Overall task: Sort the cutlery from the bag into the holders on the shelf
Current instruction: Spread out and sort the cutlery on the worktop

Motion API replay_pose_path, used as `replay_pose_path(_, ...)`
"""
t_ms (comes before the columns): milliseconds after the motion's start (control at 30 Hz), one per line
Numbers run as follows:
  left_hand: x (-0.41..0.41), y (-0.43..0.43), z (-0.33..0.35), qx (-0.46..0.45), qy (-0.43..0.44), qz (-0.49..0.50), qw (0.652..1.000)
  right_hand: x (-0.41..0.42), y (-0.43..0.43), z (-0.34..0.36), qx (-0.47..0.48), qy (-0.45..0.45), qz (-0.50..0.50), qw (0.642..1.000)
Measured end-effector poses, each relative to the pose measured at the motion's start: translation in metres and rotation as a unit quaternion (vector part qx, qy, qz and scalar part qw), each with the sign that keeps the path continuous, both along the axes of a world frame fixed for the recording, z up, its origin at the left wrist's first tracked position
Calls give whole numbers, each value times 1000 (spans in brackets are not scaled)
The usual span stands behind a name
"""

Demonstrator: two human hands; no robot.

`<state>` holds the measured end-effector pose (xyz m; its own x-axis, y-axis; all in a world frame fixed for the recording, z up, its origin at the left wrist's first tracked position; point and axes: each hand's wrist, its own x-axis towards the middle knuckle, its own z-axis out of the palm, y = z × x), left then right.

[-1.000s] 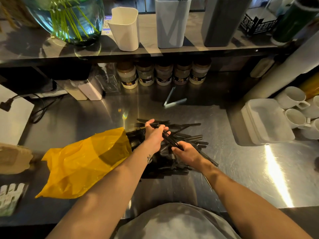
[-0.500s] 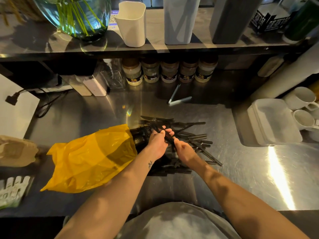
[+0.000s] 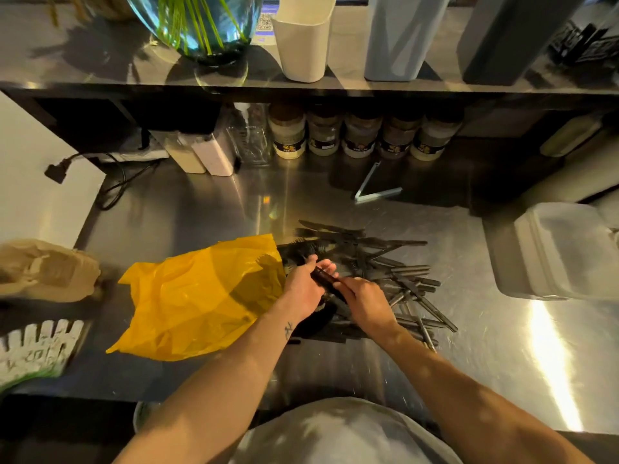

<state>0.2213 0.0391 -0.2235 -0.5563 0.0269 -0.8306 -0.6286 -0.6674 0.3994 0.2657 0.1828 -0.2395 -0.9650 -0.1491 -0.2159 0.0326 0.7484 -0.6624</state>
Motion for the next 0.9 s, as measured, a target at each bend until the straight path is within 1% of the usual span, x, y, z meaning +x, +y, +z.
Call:
replay_pose_path(67, -4, -7, -4, -16, -13, 9, 1000, -2, -6, 0, -19, -15, 32, 999)
replay_pose_path(133, -11, -16, -8, -50, -25, 15, 998, -4, -13, 0, -27, -39, 42, 998)
replay_pose_path(167, -14, -23, -10, -62, -25, 17, 998, -5, -16, -2, -30, -46, 32, 998)
replay_pose_path(300, -21, -54, -14, -61, -17, 6, 998, -22, -26, -13, -32, -59, -24, 997)
replay_pose_path(367, -24, -67, -15, -59, -15, -4, 998, -33, -33, -13, 5, -70, -34, 997)
replay_pose_path(467, -30, -80, -14, -40, -7, -9, 999, -50, -43, -16, 42, -123, -67, 989)
replay_pose_path(533, -32, -88, -16, -30, -3, -19, 999, -58, -49, -24, 68, -151, -72, 984)
replay_pose_path(600, -32, -94, -17, -26, -6, -35, 999, -63, -57, -31, 114, -172, -68, 976)
replay_pose_path(667, -34, -97, -19, -24, -11, -47, 999, -66, -65, -35, 153, -170, -72, 971)
replay_pose_path(767, -34, -100, -21, -27, -21, -59, 998, -66, -76, -37, 199, -125, -83, 968)
replay_pose_path(900, -32, -102, -27, -40, -30, -68, 996, -68, -84, -44, 214, -133, -80, 964)
